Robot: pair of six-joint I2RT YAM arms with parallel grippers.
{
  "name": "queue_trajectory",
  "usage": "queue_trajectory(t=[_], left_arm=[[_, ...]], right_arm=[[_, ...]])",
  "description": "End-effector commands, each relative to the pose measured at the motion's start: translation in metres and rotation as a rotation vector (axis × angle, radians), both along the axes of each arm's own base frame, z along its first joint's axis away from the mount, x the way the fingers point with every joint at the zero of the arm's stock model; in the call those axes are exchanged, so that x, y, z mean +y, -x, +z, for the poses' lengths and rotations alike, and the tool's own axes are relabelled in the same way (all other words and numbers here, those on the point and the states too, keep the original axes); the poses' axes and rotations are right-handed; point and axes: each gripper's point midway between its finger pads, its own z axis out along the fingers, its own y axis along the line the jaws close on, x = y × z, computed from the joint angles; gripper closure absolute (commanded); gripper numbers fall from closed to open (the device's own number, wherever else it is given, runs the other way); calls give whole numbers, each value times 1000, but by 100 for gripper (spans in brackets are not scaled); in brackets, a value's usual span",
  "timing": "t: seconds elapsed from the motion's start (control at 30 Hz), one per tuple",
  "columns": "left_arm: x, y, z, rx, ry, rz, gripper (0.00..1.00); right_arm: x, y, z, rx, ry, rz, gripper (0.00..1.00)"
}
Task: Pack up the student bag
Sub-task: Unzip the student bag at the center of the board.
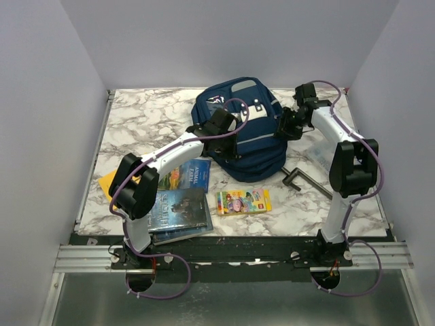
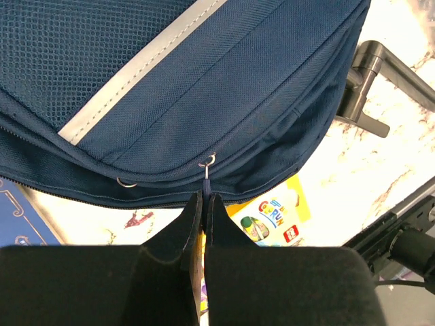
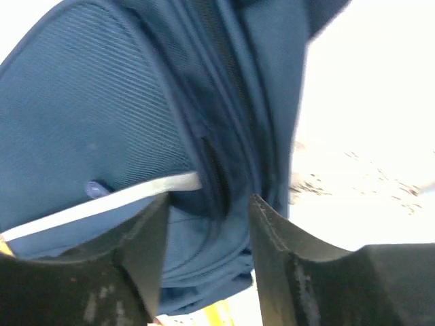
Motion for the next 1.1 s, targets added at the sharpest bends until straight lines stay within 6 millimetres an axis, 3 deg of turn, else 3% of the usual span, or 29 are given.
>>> queue_trajectory(t=[0.0,0.13,0.3,0.43,0.63,0.87,1.07], left_arm=[[-5,11,9,40,52,-33,100],[-7,13,11,53,67,-35,100],[-8,14,12,69,87,-31,100],[-8,15,15,63,92,-32,100],[-7,15,17,53,89,-29,100],[-12,21,20,29,84,-47,100],[-5,14,20,-15,46,-23,100]], right_arm=[[-27,20,21,-51,158,-58,43],[-4,46,35,-86,53,-59,36],[68,75,71,-150,-491,-79,34],[105,86,94,-232,-836,-125,34],[132,84,58,-102,-908,-204,37],[138,76,39,-52,-1037,-310,54],[134,70,17,-29,-958,-349,75]])
